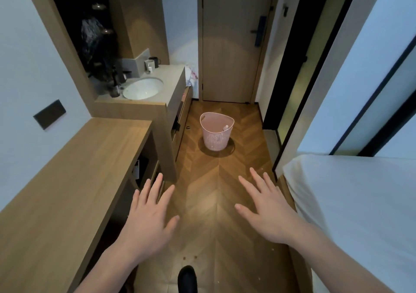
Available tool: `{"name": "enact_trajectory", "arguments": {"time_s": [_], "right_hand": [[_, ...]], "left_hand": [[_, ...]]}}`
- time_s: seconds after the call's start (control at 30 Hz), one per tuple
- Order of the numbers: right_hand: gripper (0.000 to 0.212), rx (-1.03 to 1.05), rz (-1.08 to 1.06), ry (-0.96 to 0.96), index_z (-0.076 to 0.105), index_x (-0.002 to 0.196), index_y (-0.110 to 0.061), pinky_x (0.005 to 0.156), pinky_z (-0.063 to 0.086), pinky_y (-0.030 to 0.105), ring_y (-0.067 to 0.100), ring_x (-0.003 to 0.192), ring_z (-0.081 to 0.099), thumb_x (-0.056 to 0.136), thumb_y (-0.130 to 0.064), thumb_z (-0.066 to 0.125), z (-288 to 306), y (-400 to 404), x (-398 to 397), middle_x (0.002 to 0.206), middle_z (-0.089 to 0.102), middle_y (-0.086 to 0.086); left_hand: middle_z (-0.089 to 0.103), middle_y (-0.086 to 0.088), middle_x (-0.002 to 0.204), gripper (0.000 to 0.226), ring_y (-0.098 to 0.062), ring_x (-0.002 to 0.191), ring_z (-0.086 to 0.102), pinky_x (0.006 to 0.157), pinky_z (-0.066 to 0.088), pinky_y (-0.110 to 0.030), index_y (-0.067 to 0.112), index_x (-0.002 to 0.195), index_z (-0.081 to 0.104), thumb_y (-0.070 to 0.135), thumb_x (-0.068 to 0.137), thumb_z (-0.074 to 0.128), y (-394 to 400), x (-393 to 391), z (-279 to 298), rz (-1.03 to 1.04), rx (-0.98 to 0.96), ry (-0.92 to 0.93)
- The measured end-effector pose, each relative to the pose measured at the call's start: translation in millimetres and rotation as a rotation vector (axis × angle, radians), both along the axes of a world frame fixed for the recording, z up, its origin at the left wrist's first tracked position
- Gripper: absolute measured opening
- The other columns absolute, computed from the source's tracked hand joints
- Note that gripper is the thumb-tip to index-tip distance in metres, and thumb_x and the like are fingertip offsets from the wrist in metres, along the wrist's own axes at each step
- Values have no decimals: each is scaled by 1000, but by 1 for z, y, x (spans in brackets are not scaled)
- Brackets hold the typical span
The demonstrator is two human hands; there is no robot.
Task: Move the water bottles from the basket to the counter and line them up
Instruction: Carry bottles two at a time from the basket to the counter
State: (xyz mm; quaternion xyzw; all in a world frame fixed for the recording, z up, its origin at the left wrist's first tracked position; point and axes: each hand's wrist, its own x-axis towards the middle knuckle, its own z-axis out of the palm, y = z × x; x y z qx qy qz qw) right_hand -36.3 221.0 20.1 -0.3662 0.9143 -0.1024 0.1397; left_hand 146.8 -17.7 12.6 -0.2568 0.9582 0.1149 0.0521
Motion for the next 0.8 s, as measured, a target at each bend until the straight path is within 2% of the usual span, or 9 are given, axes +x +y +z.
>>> {"name": "enact_trajectory", "arguments": {"time_s": [0.37, 0.67, 0.8], "right_hand": [[75, 61, -163, -52, -2, 165, -48, 129, -1, 48, 21, 159, -24, 102, -71, 32, -6, -104, -134, 170, -27, -16], [75, 51, -200, -112, -4, 165, -49, 127, -5, 45, 21, 159, -25, 103, -71, 33, -25, -157, -264, 169, -30, -16], [75, 40, -180, -152, -5, 165, -49, 128, -4, 49, 21, 159, -25, 103, -71, 32, -39, -182, -341, 170, -30, -16]], "left_hand": [[-31, 6, 169, 76, -23, 156, -28, 122, -18, -44, 39, 166, 2, 62, 103, 39, -131, -189, 2, -209, -20, 22], [-32, 6, 168, 77, -23, 155, -30, 123, -19, -45, 38, 166, 3, 62, 103, 39, -194, -327, -9, -257, -14, 15], [-32, 6, 168, 77, -23, 156, -29, 123, -19, -45, 39, 166, 3, 64, 101, 39, -215, -400, -19, -240, -42, 2]]}}
